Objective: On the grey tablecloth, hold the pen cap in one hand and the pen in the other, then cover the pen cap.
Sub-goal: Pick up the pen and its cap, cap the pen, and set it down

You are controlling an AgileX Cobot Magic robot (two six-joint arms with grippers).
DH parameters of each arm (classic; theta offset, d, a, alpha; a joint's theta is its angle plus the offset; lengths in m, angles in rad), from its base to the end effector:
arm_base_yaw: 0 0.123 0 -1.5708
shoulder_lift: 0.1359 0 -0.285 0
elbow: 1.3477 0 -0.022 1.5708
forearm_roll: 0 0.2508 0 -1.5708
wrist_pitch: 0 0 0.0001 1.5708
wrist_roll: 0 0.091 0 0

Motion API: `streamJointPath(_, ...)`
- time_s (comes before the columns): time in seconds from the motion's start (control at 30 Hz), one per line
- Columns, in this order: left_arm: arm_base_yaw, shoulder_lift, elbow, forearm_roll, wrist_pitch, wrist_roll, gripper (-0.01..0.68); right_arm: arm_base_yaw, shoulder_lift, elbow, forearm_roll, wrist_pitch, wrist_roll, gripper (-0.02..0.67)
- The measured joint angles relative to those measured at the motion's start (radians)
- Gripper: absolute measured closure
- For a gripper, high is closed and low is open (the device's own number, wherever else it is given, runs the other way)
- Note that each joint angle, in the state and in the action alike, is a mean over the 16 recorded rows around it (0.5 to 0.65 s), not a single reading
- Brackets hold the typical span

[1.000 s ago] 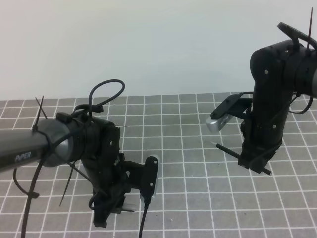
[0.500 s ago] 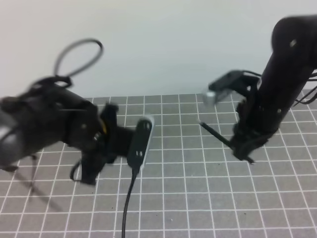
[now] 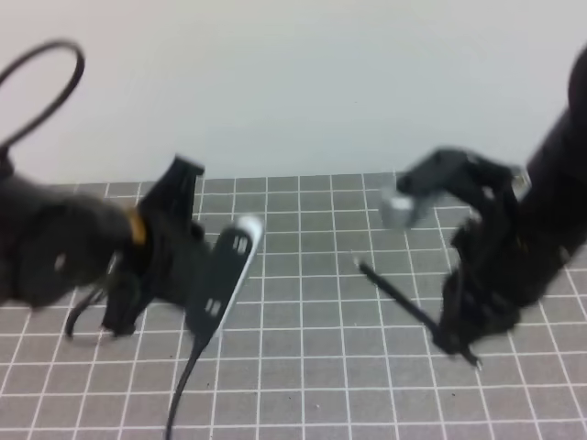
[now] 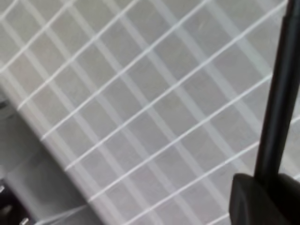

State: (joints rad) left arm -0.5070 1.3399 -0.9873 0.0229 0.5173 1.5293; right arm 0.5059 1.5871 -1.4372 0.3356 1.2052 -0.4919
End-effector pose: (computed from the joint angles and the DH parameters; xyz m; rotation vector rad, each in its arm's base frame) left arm 0.2498 -0.1376 0.2979 2.0646 1.2518 0.5117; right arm 0.2683 0.1806 0.3288 -1.2519 2.5110 0.4725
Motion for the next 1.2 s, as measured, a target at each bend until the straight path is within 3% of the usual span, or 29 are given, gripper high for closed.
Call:
streamJointPath(0.27, -0.039, -0.143, 0.239, -0.112, -0.222, 0.188, 0.592, 0.077, -0.087, 0.208, 0.060, 0.000, 0.015, 0.579)
streamJointPath(0.57, -0.163, -0.254, 0.462, -0.241, -0.458, 0.280, 0.592, 0.161, -0.118, 0.322, 0.135, 0.000, 0.015, 0.579)
streamJointPath(0.9, -0.298, -0.269, 0.532, -0.305, -0.572, 0.233, 0.592, 0.179, -0.119, 0.331, 0.208, 0.000, -0.010, 0.579)
streamJointPath(1.2, -0.336, -0.270, 0.533, -0.333, -0.578, 0.212, 0.592, 0.179, -0.119, 0.331, 0.218, 0.000, -0.026, 0.579)
